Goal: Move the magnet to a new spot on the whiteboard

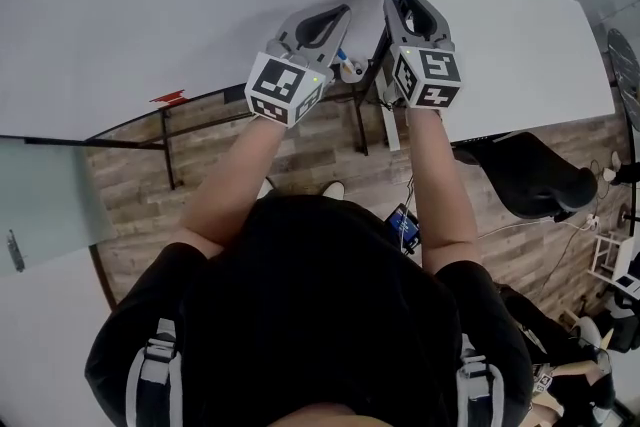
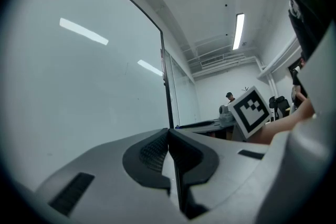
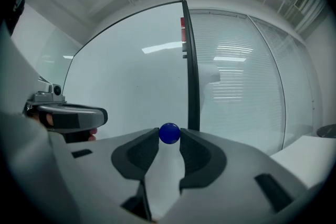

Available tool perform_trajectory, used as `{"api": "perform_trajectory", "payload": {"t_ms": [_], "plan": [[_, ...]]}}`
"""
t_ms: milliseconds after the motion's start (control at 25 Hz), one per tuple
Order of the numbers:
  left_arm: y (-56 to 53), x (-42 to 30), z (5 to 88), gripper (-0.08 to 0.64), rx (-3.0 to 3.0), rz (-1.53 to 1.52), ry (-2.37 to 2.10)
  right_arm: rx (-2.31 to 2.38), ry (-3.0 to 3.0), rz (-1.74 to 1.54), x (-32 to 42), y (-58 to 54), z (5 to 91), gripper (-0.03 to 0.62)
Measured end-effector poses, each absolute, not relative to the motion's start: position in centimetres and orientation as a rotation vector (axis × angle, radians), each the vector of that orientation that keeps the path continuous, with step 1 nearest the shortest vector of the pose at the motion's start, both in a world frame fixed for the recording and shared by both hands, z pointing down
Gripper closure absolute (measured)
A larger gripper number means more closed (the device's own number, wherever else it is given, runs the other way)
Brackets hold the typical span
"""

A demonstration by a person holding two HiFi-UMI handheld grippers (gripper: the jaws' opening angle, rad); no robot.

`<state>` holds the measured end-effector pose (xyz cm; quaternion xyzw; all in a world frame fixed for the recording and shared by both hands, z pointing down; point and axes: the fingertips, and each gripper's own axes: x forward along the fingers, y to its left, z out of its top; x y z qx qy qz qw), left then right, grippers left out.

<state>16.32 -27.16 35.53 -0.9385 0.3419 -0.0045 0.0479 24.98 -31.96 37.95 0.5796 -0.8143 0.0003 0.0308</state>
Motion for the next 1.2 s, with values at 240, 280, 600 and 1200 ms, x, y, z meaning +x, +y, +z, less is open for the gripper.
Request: {"api": "perform_trajectory", "payload": {"t_ms": [240, 280, 600, 1200], "plan": [[-28.5, 17.6, 36.5, 0.555, -2.861, -0.033, 1.038, 1.801, -2.502, 0.037, 25.5, -33.9, 38.8, 0.471], [-28.7, 17.7, 36.6, 0.555, -2.864, -0.034, 1.037, 1.804, -2.499, 0.04, 25.6, -34.1, 38.9, 0.471], [-29.1, 17.4, 36.9, 0.555, -2.873, -0.039, 1.033, 1.804, -2.492, 0.049, 25.3, -34.9, 39.3, 0.471], [-28.8, 17.1, 36.7, 0.555, -2.88, -0.02, 1.055, 1.858, -2.437, -0.007, 25.5, -35.1, 39.4, 0.466]]}}
